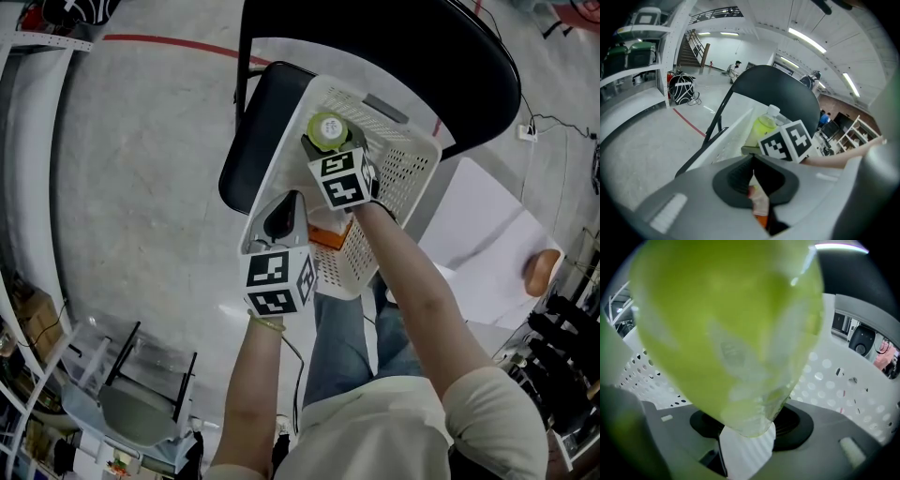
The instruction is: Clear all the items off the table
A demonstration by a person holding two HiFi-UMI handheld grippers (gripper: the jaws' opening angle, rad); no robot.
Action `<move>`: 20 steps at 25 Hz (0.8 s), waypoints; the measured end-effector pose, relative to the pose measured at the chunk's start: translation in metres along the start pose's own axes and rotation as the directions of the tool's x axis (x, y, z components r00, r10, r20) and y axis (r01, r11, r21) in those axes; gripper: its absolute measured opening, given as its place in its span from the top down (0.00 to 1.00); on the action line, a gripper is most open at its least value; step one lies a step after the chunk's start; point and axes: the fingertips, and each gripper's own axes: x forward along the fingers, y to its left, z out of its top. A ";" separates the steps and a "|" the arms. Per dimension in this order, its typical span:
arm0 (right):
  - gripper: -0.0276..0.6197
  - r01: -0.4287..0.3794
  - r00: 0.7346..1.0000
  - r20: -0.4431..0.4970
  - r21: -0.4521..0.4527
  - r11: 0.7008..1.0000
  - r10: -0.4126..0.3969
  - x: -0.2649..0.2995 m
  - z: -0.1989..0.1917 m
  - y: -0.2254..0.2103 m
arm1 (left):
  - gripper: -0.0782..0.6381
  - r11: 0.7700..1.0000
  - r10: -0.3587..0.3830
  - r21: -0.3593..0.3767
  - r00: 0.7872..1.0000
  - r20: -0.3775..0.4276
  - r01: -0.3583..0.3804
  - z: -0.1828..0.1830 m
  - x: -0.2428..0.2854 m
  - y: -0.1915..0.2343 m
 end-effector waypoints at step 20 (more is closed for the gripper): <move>0.49 -0.028 0.999 -0.019 -0.003 1.000 0.028 0.022 -0.018 0.004 | 0.88 1.000 -0.006 0.027 1.000 0.016 0.006 0.001 -0.006 -0.004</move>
